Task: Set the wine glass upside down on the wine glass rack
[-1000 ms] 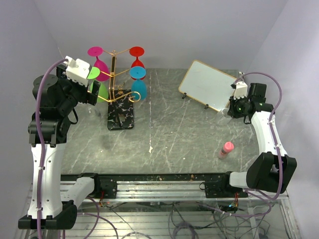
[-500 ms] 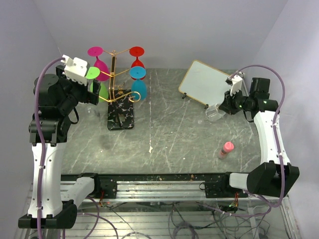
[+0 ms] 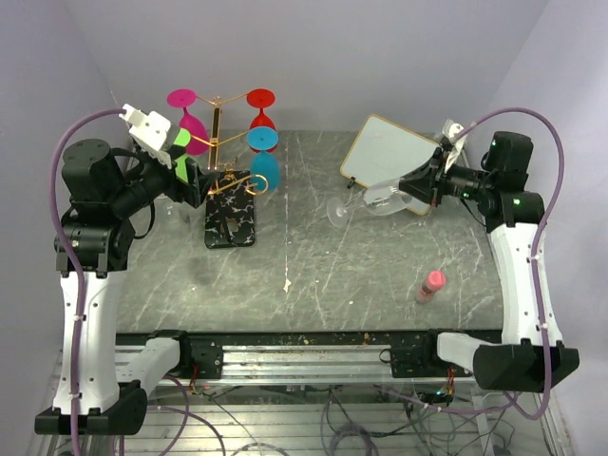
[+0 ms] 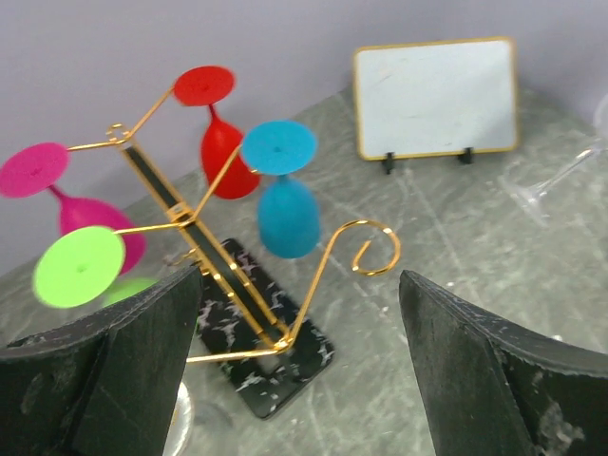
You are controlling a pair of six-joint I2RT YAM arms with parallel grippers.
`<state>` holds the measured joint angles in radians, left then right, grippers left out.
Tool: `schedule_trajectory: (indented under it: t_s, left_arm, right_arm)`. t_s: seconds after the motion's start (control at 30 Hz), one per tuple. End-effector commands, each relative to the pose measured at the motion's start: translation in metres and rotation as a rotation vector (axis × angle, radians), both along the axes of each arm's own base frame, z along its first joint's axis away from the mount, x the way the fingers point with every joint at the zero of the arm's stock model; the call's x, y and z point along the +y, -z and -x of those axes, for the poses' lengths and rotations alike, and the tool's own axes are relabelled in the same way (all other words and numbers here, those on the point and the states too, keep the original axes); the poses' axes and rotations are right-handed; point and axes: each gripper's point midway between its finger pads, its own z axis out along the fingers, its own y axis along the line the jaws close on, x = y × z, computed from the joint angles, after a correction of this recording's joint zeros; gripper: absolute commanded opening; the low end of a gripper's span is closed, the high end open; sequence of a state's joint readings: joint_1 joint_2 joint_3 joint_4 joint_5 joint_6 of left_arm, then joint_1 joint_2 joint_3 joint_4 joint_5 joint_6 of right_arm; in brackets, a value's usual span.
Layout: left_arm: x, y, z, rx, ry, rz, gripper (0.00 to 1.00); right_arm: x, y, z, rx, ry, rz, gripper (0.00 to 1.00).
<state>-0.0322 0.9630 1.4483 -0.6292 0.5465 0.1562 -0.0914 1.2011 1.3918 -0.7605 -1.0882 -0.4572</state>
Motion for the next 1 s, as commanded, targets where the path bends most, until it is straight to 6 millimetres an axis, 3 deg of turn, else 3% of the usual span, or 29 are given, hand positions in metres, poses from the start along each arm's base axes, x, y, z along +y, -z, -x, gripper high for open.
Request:
schedule_trajectory:
  t_s: [0.0, 0.17, 0.4, 0.57, 0.8, 0.97]
  left_arm:
    - [-0.031, -0.01, 0.008, 0.046, 0.172, 0.137, 0.93]
    - [-0.05, -0.002, -0.001, 0.171, 0.237, 0.245, 0.9]
    - [-0.092, 0.01, -0.011, 0.325, 0.324, 0.322, 0.89]
    - [-0.121, 0.03, -0.009, 0.442, 0.397, 0.362, 0.88]
    - [-0.14, 0.048, -0.014, 0.527, 0.427, 0.372, 0.87]
    - [-0.15, 0.055, -0.019, 0.577, 0.433, 0.383, 0.77]
  right_arm:
    - [0.039, -0.053, 0.016, -0.165, -0.11, -0.1, 0.0]
    - [0.078, -0.066, 0.016, -0.167, -0.164, -0.117, 0.0]
    - [0.105, -0.087, 0.009, -0.179, -0.19, -0.141, 0.0]
    - [0.113, -0.104, 0.002, -0.222, -0.167, -0.145, 0.0]
    - [0.115, -0.121, -0.004, -0.246, -0.134, -0.158, 0.0]
    - [0.113, -0.125, -0.006, -0.256, -0.112, -0.158, 0.0]
